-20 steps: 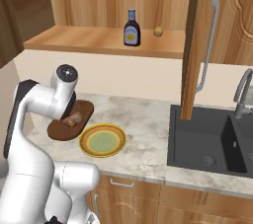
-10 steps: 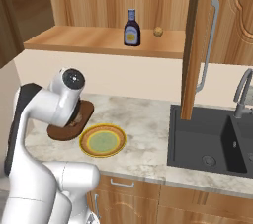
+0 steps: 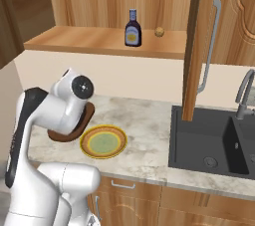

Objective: Pick the chicken drumstick from the plate and place it on the cutting board. Then pick the condiment bottle from the cabinet and place it next to the cutting board.

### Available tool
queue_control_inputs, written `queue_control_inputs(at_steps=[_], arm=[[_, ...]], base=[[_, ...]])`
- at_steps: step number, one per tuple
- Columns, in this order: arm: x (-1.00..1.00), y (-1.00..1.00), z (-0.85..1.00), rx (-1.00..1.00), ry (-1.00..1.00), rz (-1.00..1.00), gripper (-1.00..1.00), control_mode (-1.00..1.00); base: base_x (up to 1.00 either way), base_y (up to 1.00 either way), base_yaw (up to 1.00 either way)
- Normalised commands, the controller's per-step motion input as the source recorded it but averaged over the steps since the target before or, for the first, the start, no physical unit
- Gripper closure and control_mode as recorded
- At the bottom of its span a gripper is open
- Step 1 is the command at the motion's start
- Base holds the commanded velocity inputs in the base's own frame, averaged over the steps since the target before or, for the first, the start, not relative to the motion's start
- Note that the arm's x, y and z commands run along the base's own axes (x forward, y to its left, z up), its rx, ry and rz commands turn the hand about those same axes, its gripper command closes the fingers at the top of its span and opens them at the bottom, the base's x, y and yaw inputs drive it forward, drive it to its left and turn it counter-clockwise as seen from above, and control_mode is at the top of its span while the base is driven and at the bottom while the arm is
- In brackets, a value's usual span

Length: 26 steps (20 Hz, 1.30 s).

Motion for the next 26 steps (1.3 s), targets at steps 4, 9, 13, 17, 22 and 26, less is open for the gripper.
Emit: queue_control_inputs(at_steps=[4,9,13,17,22,26], arm=[[0.0,-0.03,0.17,0.13,-0.01,-0.07,-1.0,-1.0],[-0.02,-0.02,0.26,0.15,0.0,-0.08,-1.0,-1.0],[-0.06,-0.03,0.33,0.15,0.0,-0.08,-1.0,-1.0],[-0.12,-0.09,0.35,0.17,0.0,-0.07,-1.0,-1.0],[-0.1,-0.1,0.31,0.13,0.0,-0.07,-1.0,-1.0],[-0.01,-0.07,0.27,0.1,0.0,-0.09,-1.0,-1.0]], base=[[0.0,0.0,0.0],[0.0,0.0,0.0],[0.0,0.0,0.0],[0.0,0.0,0.0],[0.0,0.0,0.0],[0.0,0.0,0.0]])
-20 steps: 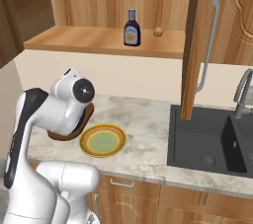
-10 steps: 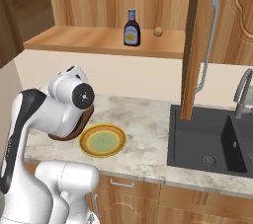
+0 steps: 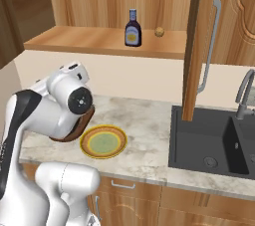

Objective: Pick the chicken drumstick from the plate and place it on the cutting board. Then pick the condiment bottle from the cabinet and place it next to the cutting board.

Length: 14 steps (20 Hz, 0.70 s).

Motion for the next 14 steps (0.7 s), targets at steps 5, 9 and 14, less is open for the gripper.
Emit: queue_control_inputs(at_steps=[5,9,14], arm=[[0.0,-0.07,0.26,0.09,0.0,-0.11,-1.0,-1.0],[-0.01,-0.06,0.27,0.09,0.0,-0.11,-1.0,-1.0],[0.0,-0.06,0.25,0.09,0.0,-0.11,-1.0,-1.0]], base=[[0.0,0.0,0.0],[0.0,0.0,0.0],[0.0,0.0,0.0]])
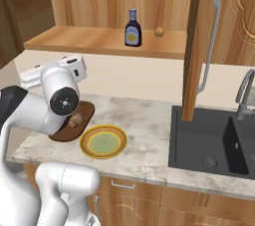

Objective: Pick the chicken drumstick from the plate and place it on the cutting board. Then pick the condiment bottle from the cabinet and place it next to the cutting board.

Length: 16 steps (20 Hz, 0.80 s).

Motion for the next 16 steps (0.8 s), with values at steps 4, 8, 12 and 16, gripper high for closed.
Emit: queue_control_inputs(at_steps=[4,8,12,16], arm=[[0.0,-0.08,0.22,0.07,0.0,-0.11,-1.0,-1.0],[0.0,-0.11,0.12,0.03,-0.03,-0.09,-1.0,-1.0],[0.0,-0.15,0.04,0.0,-0.08,-0.04,-1.0,-1.0],[0.0,-0.22,0.02,0.0,-0.07,-0.01,-1.0,-1.0]], base=[[0.0,0.0,0.0],[0.0,0.0,0.0],[0.0,0.0,0.0],[0.0,0.0,0.0]])
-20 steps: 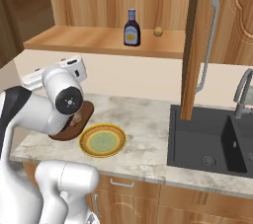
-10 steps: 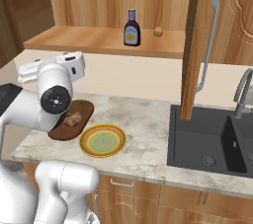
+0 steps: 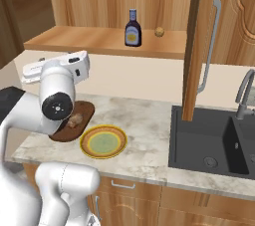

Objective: Pick the chicken drumstick from the plate and place it on the cutting board. Then pick the condiment bottle from the cabinet and place it next to the cutting board.

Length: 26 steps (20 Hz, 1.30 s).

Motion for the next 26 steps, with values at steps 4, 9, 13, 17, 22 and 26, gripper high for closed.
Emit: queue_control_inputs(at_steps=[4,9,13,17,22,26], arm=[[0.03,-0.29,0.01,-0.01,-0.02,-0.03,-1.0,-1.0],[0.07,-0.31,0.02,-0.03,0.0,-0.08,-1.0,-1.0],[0.03,-0.24,0.0,-0.06,0.0,-0.16,-1.0,-1.0],[0.04,-0.23,0.0,-0.07,0.0,-0.21,-1.0,-1.0],[0.12,-0.2,0.0,-0.07,0.0,-0.21,-1.0,-1.0],[0.07,-0.13,0.0,-0.04,0.0,-0.17,-1.0,-1.0]], base=[[0.0,0.0,0.0],[0.0,0.0,0.0],[0.0,0.0,0.0],[0.0,0.0,0.0],[0.0,0.0,0.0],[0.0,0.0,0.0]])
